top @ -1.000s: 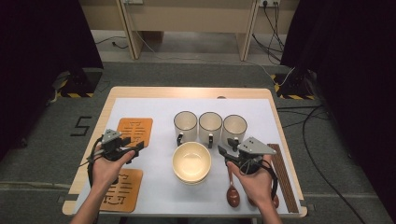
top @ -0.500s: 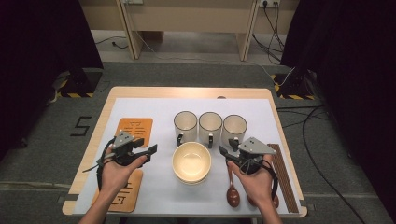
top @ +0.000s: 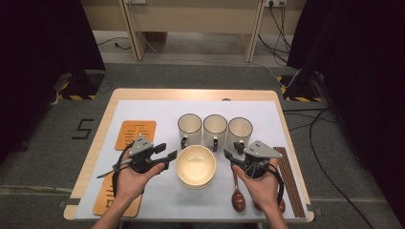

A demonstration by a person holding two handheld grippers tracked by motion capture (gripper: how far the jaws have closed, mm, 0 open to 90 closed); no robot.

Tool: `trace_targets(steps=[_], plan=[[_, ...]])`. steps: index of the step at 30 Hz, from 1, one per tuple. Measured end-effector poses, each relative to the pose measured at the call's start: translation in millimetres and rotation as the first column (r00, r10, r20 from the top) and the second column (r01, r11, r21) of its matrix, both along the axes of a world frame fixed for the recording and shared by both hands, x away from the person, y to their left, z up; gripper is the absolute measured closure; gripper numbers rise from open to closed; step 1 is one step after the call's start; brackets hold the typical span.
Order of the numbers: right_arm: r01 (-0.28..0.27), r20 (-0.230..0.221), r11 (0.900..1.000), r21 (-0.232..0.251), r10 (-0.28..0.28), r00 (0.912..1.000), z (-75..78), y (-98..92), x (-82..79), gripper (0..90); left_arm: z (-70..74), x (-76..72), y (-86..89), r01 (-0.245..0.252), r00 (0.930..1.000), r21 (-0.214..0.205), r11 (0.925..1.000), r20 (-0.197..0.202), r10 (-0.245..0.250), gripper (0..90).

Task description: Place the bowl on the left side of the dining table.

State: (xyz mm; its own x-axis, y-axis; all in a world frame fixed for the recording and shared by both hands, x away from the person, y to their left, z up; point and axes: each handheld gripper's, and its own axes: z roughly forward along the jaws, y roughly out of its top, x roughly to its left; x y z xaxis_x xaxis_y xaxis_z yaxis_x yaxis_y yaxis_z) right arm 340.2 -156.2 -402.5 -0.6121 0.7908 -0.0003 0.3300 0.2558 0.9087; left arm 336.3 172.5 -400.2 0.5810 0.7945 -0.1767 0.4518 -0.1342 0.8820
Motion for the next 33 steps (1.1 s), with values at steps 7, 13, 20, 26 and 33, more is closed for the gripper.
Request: trace_targets(steps=[7,13,20,26,33], plan=[[0.000,-0.002,1.0000,0.001,0.000,1.0000,-0.6,1.0,-0.3,53.7,-11.0,4.3,-18.3,0.039,0.9992,0.051,0.9979,-0.006,-0.039,55.7],[-0.001,-0.005,1.0000,0.004,0.001,1.0000,-1.6,1.0,0.6,53.5,-17.8,8.6,-24.2,0.027,0.9996,0.090,0.9956,-0.004,-0.026,63.6],[-0.001,-0.005,1.0000,0.003,0.001,1.0000,-1.9,1.1,1.0,53.3,-19.9,8.3,-32.9,0.037,0.9993,0.125,0.9914,-0.007,-0.036,70.3],[-0.006,-0.009,1.0000,0.003,0.006,0.9999,-3.1,1.5,1.5,53.3,-21.8,9.1,-38.2,0.018,0.9998,0.159,0.9871,-0.005,-0.017,75.3],[-0.005,-0.016,1.0000,0.005,0.005,0.9999,-4.2,1.6,1.6,53.0,-17.8,6.4,-44.6,-0.013,0.9990,0.201,0.9795,0.044,0.004,82.3]])
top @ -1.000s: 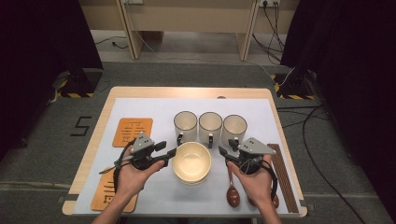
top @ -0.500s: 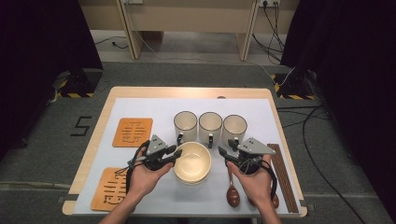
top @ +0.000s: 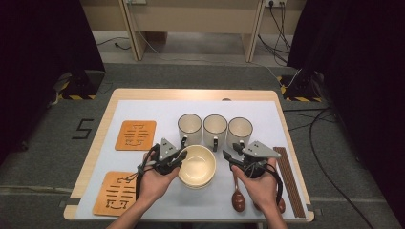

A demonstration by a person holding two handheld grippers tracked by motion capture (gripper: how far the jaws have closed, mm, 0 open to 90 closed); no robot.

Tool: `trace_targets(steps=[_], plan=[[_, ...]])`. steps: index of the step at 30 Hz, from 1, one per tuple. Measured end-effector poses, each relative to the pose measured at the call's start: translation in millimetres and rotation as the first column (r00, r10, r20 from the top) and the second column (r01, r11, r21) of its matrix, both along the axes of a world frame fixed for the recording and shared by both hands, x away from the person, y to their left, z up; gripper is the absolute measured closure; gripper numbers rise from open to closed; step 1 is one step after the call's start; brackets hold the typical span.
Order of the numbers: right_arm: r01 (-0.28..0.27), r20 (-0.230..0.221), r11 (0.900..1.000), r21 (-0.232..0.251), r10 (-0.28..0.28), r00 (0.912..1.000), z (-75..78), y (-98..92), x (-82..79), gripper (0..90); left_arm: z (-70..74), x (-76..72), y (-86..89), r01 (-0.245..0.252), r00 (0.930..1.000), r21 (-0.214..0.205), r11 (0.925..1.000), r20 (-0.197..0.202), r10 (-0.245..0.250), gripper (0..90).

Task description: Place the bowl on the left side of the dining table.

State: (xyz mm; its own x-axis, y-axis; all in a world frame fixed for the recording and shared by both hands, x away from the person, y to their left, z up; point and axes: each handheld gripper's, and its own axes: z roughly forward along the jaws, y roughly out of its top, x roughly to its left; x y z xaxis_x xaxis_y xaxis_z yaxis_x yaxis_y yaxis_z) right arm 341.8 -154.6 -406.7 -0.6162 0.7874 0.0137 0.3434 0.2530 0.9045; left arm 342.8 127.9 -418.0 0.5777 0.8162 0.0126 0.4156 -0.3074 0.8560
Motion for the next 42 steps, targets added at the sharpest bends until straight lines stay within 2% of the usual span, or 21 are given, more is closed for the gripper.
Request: trace_targets(steps=[3,11,17,24,30,37,42], plan=[[0.000,0.000,1.0000,0.002,0.000,1.0000,0.1,-0.2,0.1,52.9,-0.9,0.0,0.4,0.002,1.0000,-0.014,0.9999,-0.009,-0.003,82.5],[0.002,-0.004,1.0000,0.001,-0.002,1.0000,-1.4,0.0,1.0,52.8,-0.7,0.2,0.8,0.005,0.9999,-0.016,0.9999,-0.010,-0.005,82.6],[0.006,-0.002,1.0000,-0.001,-0.006,1.0000,-1.0,-2.0,1.0,52.7,2.4,-3.1,0.9,0.016,0.9990,0.003,0.9999,0.041,-0.016,82.7],[0.007,0.002,1.0000,0.005,-0.007,1.0000,-0.5,-2.8,1.1,52.6,9.2,-6.7,3.3,0.048,0.9964,-0.007,0.9988,0.070,-0.048,82.7],[0.015,0.001,0.9999,0.007,-0.015,0.9999,0.4,-4.4,0.6,52.6,17.3,-9.2,7.2,0.047,0.9935,-0.011,0.9988,0.105,-0.046,82.7],[0.010,0.002,0.9999,0.007,-0.010,1.0000,-0.5,-3.9,1.1,52.6,26.8,-10.2,11.8,0.045,0.9906,-0.020,0.9988,0.130,-0.042,82.8],[0.009,0.002,0.9999,0.006,-0.009,1.0000,-0.7,-4.3,1.2,52.5,30.6,-10.7,15.0,0.045,0.9904,-0.027,0.9986,0.132,-0.041,82.8]])
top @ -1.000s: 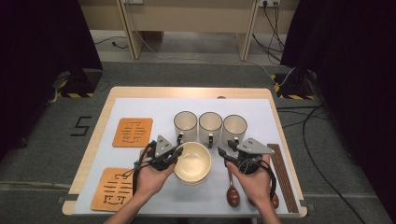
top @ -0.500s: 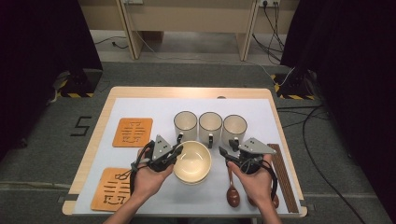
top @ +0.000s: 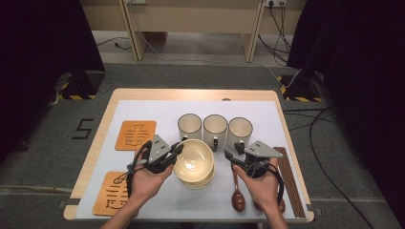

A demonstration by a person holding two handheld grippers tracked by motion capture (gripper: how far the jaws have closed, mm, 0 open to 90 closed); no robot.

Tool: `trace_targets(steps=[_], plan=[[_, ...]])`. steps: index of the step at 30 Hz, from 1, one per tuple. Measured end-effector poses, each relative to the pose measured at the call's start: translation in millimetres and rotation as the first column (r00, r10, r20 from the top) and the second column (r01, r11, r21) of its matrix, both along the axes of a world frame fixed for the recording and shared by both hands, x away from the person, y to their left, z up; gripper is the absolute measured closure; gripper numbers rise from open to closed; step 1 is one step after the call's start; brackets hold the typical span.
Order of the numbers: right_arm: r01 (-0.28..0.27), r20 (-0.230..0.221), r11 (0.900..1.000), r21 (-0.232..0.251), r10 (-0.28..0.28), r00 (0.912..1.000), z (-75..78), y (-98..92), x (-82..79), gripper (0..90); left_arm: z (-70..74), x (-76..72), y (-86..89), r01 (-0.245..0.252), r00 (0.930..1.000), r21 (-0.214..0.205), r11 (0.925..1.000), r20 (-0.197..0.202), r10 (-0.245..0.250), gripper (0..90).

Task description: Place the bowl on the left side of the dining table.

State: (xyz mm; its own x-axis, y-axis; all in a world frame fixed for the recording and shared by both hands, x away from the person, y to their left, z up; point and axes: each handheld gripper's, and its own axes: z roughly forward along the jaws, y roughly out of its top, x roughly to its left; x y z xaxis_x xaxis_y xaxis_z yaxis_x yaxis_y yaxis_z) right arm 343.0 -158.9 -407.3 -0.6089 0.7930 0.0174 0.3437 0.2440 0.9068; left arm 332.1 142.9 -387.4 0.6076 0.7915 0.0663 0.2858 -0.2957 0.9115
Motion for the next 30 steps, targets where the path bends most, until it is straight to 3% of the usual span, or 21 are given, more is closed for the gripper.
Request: trace_targets(steps=[13,30], plan=[[0.003,-0.003,1.0000,0.004,-0.003,1.0000,-0.6,0.4,-0.3,52.3,7.5,1.7,7.8,0.000,0.9999,0.000,1.0000,0.015,0.000,82.8],[0.001,-0.002,1.0000,0.002,-0.001,1.0000,-1.1,1.8,-0.3,52.2,16.4,2.8,22.4,-0.041,0.9985,-0.017,0.9990,0.035,0.042,82.8]])
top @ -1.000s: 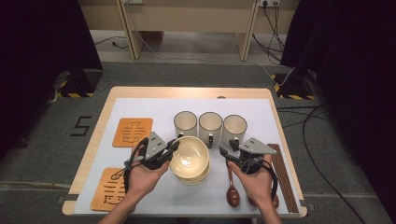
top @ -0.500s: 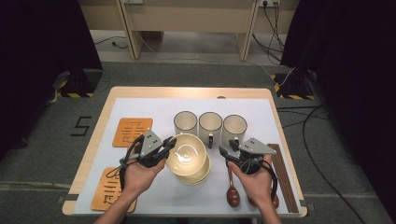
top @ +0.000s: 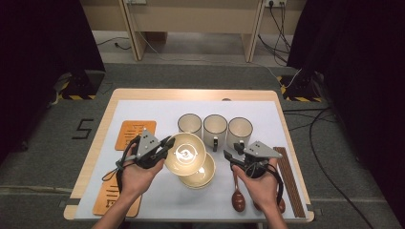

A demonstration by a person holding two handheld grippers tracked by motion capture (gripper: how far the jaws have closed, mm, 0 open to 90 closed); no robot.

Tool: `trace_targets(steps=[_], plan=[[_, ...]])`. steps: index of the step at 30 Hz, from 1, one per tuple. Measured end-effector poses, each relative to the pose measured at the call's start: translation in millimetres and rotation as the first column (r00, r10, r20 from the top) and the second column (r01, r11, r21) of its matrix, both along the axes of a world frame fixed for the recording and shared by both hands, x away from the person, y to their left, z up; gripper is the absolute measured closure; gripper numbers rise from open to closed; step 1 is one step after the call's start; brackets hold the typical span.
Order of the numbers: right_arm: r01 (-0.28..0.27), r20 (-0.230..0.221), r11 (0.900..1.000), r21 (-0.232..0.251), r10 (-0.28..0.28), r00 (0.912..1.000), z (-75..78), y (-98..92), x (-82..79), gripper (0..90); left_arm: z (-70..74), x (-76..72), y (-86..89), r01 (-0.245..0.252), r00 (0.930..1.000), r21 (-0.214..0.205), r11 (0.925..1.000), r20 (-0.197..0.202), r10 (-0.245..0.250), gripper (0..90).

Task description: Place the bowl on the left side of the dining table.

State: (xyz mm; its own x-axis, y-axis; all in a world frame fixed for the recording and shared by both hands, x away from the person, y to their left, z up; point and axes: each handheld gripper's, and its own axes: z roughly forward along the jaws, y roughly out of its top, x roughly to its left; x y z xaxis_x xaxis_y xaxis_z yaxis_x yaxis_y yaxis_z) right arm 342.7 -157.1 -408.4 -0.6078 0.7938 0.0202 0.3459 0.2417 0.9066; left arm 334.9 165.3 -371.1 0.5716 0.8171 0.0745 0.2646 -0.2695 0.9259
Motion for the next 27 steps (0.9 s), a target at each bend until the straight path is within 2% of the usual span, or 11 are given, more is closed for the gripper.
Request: trace_targets(steps=[11,27], plan=[[-0.003,0.000,1.0000,0.002,0.003,1.0000,-0.5,1.3,0.4,52.2,6.3,1.7,9.6,-0.025,0.9997,-0.007,0.9997,0.009,0.025,82.8],[-0.003,-0.004,1.0000,0.004,0.003,1.0000,-1.3,1.6,0.4,52.2,9.2,4.4,23.4,-0.056,0.9984,-0.020,0.9982,0.000,0.056,82.9]])
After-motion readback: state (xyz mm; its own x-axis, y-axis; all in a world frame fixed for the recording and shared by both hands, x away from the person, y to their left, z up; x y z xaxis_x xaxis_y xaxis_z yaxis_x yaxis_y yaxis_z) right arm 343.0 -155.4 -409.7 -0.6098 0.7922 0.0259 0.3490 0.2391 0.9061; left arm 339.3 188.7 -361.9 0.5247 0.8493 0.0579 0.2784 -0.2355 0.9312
